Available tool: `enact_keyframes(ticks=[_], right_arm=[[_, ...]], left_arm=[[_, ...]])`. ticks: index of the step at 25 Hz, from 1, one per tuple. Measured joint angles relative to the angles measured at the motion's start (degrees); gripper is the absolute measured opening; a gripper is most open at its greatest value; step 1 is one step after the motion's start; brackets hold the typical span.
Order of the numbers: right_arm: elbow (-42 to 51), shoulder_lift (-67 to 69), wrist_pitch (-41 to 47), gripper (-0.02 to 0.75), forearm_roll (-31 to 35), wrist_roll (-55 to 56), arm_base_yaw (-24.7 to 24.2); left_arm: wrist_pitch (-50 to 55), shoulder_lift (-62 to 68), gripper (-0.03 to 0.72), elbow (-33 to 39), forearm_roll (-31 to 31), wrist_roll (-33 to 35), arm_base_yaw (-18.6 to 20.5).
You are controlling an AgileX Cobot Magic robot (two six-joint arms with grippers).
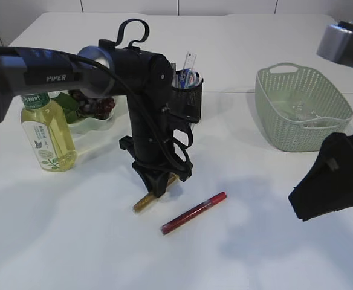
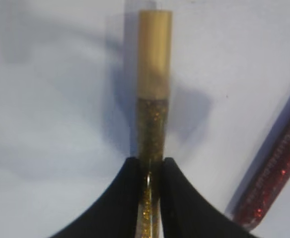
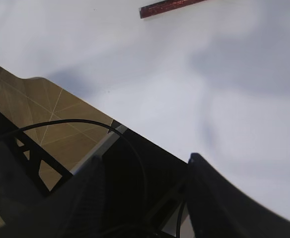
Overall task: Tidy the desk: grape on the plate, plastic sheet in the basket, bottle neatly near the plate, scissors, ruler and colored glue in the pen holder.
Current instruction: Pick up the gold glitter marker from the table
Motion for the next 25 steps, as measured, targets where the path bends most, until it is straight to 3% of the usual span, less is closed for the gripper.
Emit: enact_keyframes(ticks=[6,13,20,25], right_arm=[[0.0,0.0,0.0,0.418,0.0,0.0,0.0],[0.0,0.0,0.0,0.418,0.0,0.0,0.0],[0.0,0.0,0.0,0.418,0.0,0.0,0.0],[0.0,0.0,0.0,0.418,0.0,-0.1,0.0]], left_arm=[[0.2,-4.4,0.086,1.9,-1.0,0.0,0.0],[-2.0,-14.8,0.086,15.5,-5.0,0.0,0.0],[-27.5,-30.5,0.085,33.9,-6.4,0.0,-0.1],[-45.4,-34.7,0.085,37.5,-3.3,0.0,-0.1]])
